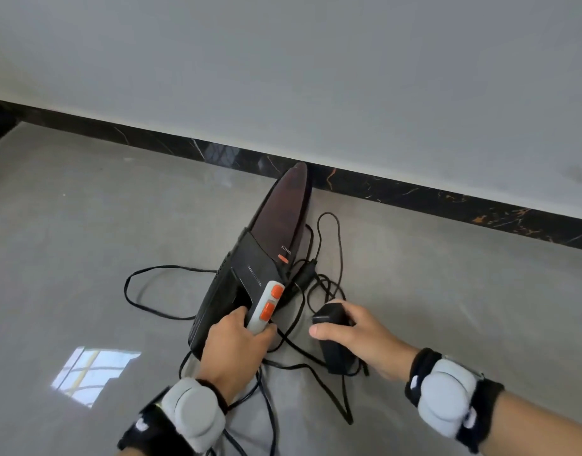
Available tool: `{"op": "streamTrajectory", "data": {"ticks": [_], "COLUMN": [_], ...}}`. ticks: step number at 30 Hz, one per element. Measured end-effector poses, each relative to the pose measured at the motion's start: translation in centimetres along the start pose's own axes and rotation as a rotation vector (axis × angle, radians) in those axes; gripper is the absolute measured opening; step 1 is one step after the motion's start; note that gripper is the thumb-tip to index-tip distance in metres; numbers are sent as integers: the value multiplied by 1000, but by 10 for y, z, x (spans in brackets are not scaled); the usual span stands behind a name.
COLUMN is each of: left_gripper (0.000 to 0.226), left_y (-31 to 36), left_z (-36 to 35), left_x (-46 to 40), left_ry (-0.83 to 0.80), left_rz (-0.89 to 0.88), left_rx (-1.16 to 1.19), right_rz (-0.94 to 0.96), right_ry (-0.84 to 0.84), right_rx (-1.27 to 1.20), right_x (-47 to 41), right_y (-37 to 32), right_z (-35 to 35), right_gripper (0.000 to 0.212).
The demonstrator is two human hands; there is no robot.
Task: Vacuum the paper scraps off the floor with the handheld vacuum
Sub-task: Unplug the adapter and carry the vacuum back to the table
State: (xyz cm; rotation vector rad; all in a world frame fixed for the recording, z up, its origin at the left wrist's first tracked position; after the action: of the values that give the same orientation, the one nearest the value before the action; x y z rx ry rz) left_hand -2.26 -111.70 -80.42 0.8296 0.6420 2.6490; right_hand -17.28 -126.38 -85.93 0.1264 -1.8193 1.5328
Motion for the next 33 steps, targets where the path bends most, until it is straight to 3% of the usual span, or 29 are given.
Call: {"op": "streamTrajectory", "data": {"ticks": [3, 6, 8, 10, 14, 19, 23, 33], "left_gripper": [27, 29, 30, 31, 31, 22, 16, 28], "left_y": [-1, -5, -6, -4, 5, 41, 72, 125], "left_z": [-1, -9, -11, -10, 1, 40, 76, 180], "left_x": [0, -3, -2, 4, 13, 29, 58, 167], "left_ry": [-52, -125, -153, -190, -242, -229, -258, -225], "left_rz": [18, 32, 39, 42, 33, 42, 62, 204], "left_rx": [59, 181, 227, 292, 344, 355, 343, 408], "right_rz": [-42, -174, -244, -268, -274, -282, -314, -391], "right_ry": [-3, -37, -37, -30, -37, -116, -129, -122], "right_rx": [-289, -617, -713, -741, -781, -717, -667, -637], "right_x": [-3, -4, -8, -10, -15, -2, 30, 155], "right_y": [0, -8, -8, -8, -12, -49, -88, -207], "right_z": [-18, -35, -42, -45, -41, -33, -26, -38], "right_gripper": [41, 16, 31, 45, 37, 42, 40, 31]}}
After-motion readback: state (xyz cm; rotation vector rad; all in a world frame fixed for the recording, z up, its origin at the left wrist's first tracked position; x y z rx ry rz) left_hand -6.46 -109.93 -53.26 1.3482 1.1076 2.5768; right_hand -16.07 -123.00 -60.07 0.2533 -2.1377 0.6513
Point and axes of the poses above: each hand's wrist, its own x-axis away from the middle knuckle, its own z-axis out of the back of the hand, y = z × x, the point moved 7 cm from there along -x, towards the middle knuckle, and after that the axes turned 3 degrees about -x, right-handed, at the moved point
